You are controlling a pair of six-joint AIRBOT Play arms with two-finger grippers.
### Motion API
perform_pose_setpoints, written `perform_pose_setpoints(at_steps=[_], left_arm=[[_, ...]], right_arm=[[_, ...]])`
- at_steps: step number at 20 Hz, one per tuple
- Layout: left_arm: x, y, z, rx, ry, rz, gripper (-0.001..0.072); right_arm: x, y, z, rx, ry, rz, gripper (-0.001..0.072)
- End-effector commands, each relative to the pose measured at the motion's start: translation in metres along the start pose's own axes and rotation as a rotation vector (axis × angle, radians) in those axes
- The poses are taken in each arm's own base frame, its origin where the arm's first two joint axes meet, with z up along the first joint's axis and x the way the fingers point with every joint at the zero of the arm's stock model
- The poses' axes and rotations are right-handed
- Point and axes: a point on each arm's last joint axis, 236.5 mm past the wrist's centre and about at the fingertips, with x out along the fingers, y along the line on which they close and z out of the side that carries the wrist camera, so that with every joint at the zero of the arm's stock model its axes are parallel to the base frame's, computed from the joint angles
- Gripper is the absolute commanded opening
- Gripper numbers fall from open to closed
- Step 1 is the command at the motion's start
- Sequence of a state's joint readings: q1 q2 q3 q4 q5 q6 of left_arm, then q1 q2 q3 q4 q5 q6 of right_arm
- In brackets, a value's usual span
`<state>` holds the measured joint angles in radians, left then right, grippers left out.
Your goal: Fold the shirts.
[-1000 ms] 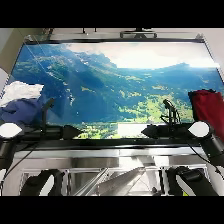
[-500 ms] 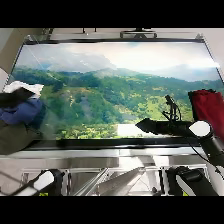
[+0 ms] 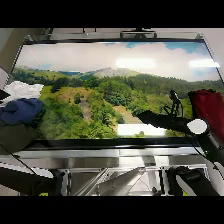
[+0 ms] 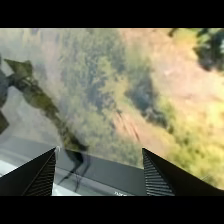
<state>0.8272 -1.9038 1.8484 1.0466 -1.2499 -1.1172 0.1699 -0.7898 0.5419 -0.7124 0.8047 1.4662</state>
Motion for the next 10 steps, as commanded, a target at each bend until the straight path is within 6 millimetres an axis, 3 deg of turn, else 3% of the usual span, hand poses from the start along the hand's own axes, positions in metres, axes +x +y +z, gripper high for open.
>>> perform_pose_setpoints(at_steps=[1, 5, 8, 10], left_arm=[[-0.009, 0.030, 0.011, -0.016, -0.006, 0.038, 0.0713], [-0.008, 0.040, 0.001, -0.044, 0.015, 0.038, 0.0713], [0.013, 0.042, -0.006, -0.061, 0.014, 0.042, 0.0713], [0.035, 0.026, -0.002, -0.050, 0.008, 0.013, 0.0712]], right_arm=[[0.009, -0.007, 0.001, 0.046, 0.011, -0.007, 0.0584], [0.019, -0.014, -0.003, 0.081, 0.040, -0.018, 0.0584], [0.022, -0.018, -0.004, 0.089, 0.051, -0.026, 0.0585], [0.023, -0.019, -0.005, 0.093, 0.055, -0.029, 0.0584]])
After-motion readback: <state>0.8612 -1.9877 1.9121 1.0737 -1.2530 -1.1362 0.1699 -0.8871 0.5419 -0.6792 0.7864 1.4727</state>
